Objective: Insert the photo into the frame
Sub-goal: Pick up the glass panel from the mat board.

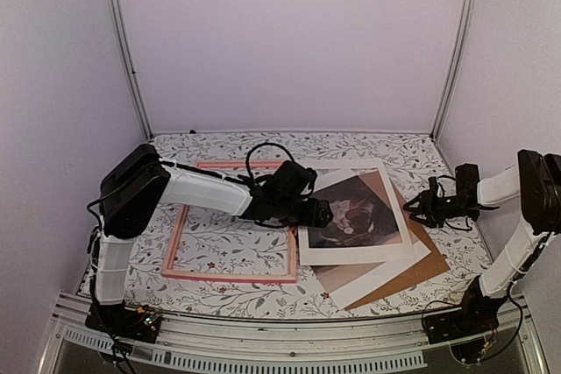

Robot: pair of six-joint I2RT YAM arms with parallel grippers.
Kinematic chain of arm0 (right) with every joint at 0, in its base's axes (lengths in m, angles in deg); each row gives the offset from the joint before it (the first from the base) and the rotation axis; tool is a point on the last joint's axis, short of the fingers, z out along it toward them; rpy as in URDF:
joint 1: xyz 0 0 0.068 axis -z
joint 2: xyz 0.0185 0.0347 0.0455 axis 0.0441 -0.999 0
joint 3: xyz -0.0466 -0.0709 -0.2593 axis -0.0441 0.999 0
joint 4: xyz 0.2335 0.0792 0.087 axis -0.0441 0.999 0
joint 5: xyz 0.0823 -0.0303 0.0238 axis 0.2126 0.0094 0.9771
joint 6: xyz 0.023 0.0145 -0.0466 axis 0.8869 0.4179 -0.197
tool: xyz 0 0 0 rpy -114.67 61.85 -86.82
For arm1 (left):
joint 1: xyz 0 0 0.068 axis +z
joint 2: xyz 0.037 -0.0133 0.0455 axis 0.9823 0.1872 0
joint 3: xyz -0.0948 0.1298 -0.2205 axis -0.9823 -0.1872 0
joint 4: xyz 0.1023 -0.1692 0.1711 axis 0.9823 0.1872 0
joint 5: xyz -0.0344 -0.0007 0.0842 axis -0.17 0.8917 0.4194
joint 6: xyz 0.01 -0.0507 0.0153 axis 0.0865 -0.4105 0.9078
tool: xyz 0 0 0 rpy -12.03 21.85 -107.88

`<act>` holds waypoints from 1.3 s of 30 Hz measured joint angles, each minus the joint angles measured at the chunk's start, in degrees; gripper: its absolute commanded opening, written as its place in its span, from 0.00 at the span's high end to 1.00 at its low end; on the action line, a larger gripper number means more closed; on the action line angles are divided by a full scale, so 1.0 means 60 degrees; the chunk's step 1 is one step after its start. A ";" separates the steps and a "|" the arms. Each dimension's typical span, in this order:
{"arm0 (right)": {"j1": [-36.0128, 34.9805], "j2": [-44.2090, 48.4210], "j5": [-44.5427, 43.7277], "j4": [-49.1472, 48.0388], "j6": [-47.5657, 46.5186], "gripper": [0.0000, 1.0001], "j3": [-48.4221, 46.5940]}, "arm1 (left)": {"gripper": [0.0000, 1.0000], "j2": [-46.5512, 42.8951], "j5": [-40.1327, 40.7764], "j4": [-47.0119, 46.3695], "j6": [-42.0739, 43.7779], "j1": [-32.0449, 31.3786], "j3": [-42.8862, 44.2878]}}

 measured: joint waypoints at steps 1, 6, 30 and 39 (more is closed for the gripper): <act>-0.0004 0.0000 -0.0018 0.0004 -0.0004 0.52 -0.0007 | 0.12 0.0000 0.0120 0.0160 0.0036 0.0004 0.0106; -0.0066 0.0000 -0.0102 0.0036 -0.0018 0.51 -0.0036 | 0.11 0.0066 0.0528 0.0794 0.0244 0.0015 0.0521; -0.0317 -0.0240 -0.0219 -0.0029 0.0018 0.47 -0.0310 | 0.12 0.0754 0.1013 0.1319 0.0437 0.0018 0.1381; -0.0310 -0.0433 -0.0007 -0.0350 0.0270 0.47 -0.0353 | 0.12 0.0739 0.0809 0.0601 0.0091 0.0033 0.0991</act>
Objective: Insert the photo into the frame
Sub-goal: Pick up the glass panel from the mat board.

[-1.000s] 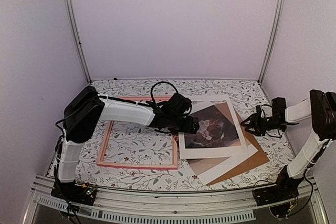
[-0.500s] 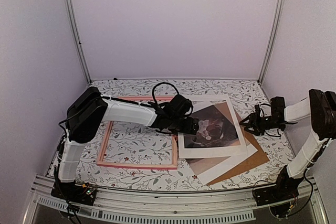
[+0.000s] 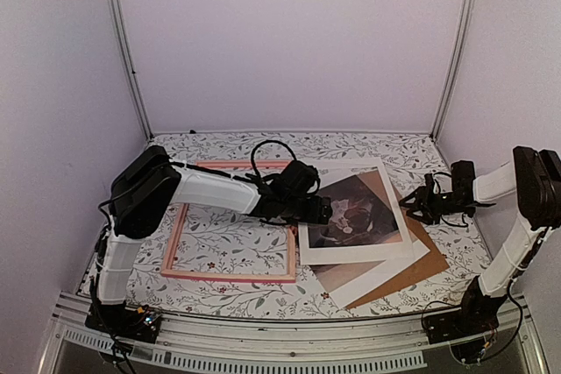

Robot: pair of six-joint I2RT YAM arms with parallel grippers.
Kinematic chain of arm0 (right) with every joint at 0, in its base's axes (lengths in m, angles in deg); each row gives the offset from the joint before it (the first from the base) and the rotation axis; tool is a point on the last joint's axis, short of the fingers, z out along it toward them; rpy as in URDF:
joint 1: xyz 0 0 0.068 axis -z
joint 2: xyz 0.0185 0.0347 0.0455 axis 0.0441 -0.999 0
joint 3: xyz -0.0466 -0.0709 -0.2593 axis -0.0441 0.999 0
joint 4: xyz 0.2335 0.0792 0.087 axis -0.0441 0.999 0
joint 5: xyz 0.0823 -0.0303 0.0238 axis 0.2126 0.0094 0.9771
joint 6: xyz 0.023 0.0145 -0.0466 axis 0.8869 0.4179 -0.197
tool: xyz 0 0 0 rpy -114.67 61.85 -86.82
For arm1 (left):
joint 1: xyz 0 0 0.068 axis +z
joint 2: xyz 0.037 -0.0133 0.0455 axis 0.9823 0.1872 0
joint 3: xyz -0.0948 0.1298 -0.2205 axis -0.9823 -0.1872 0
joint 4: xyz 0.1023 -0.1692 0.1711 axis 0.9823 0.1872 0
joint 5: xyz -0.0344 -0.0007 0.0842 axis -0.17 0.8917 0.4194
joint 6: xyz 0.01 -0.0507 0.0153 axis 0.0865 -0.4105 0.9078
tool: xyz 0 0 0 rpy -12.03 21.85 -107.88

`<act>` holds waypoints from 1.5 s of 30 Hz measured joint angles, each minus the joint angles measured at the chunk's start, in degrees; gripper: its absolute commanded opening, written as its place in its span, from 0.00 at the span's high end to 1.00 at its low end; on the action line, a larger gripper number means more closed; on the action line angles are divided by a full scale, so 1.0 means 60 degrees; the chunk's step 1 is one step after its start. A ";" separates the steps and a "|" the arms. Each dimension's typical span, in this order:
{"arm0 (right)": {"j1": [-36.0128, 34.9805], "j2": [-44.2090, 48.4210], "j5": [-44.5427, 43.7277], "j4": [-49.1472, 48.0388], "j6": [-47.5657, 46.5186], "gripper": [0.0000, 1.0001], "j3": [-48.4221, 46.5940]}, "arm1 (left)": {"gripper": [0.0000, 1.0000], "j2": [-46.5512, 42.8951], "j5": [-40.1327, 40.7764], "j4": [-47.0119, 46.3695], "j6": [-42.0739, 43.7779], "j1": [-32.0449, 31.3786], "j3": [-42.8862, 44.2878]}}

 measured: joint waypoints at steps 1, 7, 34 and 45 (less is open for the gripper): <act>0.0000 -0.0007 -0.0011 0.0004 0.0022 0.47 -0.0022 | 0.12 -0.0018 0.0004 -0.0080 -0.0025 0.0000 -0.0058; -0.0036 -0.0178 -0.0597 0.0310 0.0066 0.44 -0.0645 | 0.12 -0.0189 0.0018 -0.0586 -0.0160 0.0004 -0.0470; -0.0051 -0.3158 -0.0426 0.0860 0.0273 0.48 -0.4335 | 0.13 -0.0266 -0.0113 -0.0714 -0.0168 0.0022 -0.0616; 0.0004 -0.3519 0.0721 0.0688 0.0630 0.50 -0.4404 | 0.13 -0.0291 -0.0113 -0.0874 -0.0160 0.0022 -0.0736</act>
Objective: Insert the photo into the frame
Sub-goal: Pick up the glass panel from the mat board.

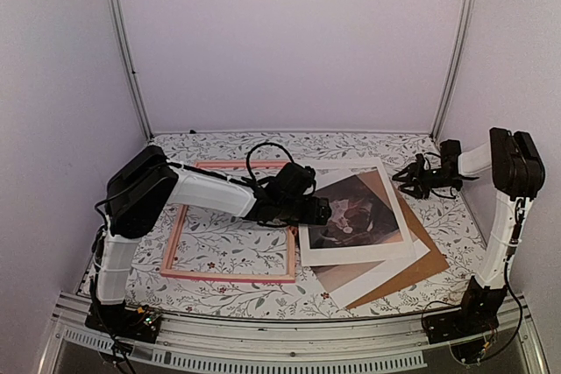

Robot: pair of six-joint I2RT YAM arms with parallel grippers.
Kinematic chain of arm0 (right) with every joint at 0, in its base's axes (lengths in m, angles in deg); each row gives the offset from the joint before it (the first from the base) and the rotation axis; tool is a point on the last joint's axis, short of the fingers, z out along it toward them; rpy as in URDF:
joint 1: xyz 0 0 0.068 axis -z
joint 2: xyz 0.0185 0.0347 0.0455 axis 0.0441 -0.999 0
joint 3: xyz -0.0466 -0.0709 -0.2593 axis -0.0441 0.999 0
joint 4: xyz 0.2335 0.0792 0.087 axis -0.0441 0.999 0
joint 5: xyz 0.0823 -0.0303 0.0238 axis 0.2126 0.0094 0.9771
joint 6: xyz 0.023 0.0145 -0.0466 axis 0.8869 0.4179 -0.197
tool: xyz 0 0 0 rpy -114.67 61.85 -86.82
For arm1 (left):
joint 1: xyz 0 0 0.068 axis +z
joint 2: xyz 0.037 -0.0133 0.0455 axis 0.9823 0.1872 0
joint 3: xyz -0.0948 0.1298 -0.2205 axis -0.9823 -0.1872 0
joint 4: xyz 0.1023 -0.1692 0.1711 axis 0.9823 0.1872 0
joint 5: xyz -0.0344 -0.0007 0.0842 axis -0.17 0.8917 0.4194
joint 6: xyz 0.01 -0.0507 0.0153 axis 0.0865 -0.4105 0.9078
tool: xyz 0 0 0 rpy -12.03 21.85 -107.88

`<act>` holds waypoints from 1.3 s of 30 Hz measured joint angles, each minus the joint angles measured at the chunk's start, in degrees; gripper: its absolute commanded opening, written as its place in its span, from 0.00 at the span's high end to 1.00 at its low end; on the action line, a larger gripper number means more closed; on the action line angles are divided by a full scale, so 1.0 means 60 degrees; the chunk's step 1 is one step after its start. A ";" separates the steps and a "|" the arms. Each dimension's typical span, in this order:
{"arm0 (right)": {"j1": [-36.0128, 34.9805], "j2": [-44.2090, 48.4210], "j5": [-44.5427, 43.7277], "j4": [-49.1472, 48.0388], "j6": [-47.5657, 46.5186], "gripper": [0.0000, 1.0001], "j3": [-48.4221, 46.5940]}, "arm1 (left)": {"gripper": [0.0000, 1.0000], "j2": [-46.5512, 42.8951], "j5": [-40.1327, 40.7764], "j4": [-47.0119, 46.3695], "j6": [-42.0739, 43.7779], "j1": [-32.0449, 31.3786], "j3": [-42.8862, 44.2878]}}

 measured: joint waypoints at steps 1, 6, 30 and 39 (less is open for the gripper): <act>0.0011 -0.0029 0.0076 -0.0051 0.0051 0.51 0.0004 | 0.13 0.0000 0.0000 -0.0018 0.0000 0.0000 -0.0011; 0.0015 -0.0069 0.0299 -0.0175 0.0273 0.53 0.0047 | 0.13 -0.0018 0.0004 -0.0095 0.0015 0.0000 -0.0073; 0.0025 -0.0029 0.0681 -0.0426 0.0397 0.46 0.0142 | 0.14 -0.0036 0.0018 -0.0117 0.0033 0.0007 -0.0127; 0.0000 -0.0004 0.0739 -0.0423 0.0153 0.38 0.0135 | 0.14 -0.0036 0.0015 -0.0120 0.0036 0.0007 -0.0131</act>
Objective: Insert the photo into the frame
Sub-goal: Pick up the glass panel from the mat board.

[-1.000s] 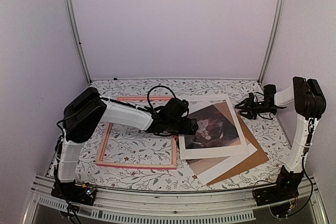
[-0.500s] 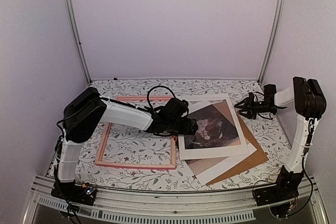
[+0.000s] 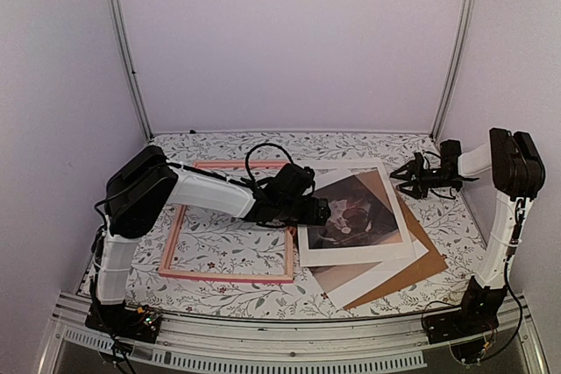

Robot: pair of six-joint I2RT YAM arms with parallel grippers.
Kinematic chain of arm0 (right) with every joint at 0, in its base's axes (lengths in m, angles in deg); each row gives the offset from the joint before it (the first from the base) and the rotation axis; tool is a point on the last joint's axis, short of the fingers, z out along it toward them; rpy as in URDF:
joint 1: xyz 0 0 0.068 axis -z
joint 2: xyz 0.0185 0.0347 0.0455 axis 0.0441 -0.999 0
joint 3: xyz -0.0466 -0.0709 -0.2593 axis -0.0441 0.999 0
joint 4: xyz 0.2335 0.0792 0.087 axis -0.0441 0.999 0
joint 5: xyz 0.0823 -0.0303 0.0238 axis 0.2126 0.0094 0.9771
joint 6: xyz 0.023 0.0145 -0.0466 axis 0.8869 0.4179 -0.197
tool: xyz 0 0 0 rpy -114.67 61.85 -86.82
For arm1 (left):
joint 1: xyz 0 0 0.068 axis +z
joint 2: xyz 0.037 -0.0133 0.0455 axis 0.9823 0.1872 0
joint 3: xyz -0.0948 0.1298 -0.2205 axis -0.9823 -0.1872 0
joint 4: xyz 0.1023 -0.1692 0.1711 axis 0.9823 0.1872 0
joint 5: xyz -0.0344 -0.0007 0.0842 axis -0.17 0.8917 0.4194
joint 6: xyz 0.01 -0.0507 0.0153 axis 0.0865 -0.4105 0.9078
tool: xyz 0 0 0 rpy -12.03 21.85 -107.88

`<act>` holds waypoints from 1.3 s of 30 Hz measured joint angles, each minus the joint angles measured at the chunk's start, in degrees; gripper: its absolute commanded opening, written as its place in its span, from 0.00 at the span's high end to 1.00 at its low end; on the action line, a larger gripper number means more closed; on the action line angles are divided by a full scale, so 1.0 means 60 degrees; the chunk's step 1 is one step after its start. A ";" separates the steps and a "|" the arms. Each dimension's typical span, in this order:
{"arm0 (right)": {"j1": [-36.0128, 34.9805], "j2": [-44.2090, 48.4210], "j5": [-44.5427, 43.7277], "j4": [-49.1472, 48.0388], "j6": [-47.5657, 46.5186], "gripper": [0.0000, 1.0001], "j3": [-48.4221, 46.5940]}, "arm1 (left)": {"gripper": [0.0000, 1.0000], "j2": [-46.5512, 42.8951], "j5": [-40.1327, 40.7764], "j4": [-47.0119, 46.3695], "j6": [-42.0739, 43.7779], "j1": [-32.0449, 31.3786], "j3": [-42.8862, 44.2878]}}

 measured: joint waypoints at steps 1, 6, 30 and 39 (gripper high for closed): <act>0.0000 0.0022 0.0015 0.0004 -0.0025 0.37 -0.0004 | 0.14 0.0000 0.0000 -0.0007 0.0000 0.0000 -0.0007; -0.0011 0.0178 0.0160 -0.0033 -0.0124 0.36 -0.0040 | 0.14 0.0000 -0.0011 -0.0073 0.0000 0.0000 -0.0040; -0.0004 0.1508 0.0732 0.0029 -0.0408 0.58 0.1359 | 0.14 -0.0076 -0.0026 -0.0157 -0.0007 0.0007 -0.0171; -0.0069 0.1843 0.0761 0.0237 -0.0889 0.67 0.1738 | 0.14 -0.0171 -0.0029 -0.0200 -0.0011 0.0033 -0.0346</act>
